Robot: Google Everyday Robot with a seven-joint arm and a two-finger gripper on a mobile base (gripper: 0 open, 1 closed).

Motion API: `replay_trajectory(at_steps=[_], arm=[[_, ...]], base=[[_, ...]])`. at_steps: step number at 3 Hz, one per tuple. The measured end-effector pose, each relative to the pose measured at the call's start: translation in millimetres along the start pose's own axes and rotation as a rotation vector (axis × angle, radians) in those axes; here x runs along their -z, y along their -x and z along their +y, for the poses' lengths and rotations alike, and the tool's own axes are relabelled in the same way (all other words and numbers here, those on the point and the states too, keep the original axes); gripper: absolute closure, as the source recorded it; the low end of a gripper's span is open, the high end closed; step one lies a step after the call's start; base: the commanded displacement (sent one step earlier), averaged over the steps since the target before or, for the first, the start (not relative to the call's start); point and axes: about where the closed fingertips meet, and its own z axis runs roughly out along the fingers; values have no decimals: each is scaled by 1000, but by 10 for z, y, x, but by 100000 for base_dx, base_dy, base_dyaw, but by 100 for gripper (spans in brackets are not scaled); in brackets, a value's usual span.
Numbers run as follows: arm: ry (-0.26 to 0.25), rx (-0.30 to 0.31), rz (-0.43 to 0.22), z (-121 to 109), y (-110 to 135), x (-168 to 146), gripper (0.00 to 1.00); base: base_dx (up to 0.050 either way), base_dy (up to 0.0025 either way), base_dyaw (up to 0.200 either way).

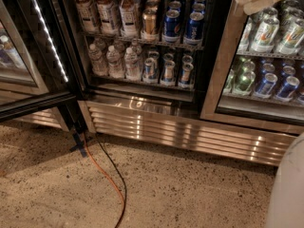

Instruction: Open right fridge door

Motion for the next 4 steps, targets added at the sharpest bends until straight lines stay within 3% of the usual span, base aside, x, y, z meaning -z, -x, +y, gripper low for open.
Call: replay_trajectory(at_steps=[2,3,4], arm=[[42,-137,-19,520,102,143,0],[60,-174,-70,649,299,141,0],[50,-175,-95,608,376,120,0]], base=[[0,0,0],[0,0,0],[0,0,0]])
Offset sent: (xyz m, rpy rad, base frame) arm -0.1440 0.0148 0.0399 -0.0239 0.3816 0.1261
